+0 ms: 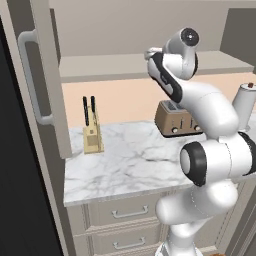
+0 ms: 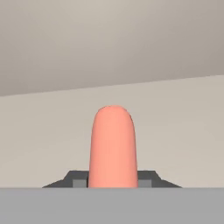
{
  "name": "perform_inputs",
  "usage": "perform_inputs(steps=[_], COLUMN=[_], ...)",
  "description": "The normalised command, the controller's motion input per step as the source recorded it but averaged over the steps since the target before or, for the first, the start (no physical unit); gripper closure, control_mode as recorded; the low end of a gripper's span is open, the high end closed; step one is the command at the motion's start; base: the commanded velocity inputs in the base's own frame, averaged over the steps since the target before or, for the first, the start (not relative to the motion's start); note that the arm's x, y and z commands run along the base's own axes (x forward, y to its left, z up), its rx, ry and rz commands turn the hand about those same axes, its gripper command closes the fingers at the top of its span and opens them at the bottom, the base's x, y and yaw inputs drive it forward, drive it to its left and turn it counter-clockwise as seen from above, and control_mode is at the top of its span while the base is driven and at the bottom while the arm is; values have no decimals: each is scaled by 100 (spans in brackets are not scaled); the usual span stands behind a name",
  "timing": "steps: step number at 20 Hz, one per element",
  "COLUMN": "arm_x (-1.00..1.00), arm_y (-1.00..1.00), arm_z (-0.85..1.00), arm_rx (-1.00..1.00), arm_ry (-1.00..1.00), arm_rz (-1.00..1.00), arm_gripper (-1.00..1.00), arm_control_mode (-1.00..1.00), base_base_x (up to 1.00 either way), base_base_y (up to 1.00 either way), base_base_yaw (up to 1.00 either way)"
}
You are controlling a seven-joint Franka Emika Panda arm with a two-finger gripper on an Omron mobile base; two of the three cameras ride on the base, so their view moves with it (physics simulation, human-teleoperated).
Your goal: Pick up the bar soap and dish brush from the sink, and place them back in the cabinet, and close the cabinet doors.
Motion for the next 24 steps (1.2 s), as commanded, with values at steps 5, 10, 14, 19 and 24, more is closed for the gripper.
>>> perform_inputs(steps=[5,10,14,19,24], arm_x=[10,30,29,16,15], arm_y=[5,1,2,6,7], arm_z=[-14,-5,-10,-19,-22], arm_rx=[0,0,0,0,0], arm_ry=[1,0,0,3,3], arm_rz=[0,0,0,0,0], arm_gripper=[100,100,100,100,100], arm_control_mode=[-100,-100,-100,-100,-100], base_base_x=[0,0,0,0,0], base_base_y=[0,0,0,0,0], base_base_yaw=[0,0,0,0,0])
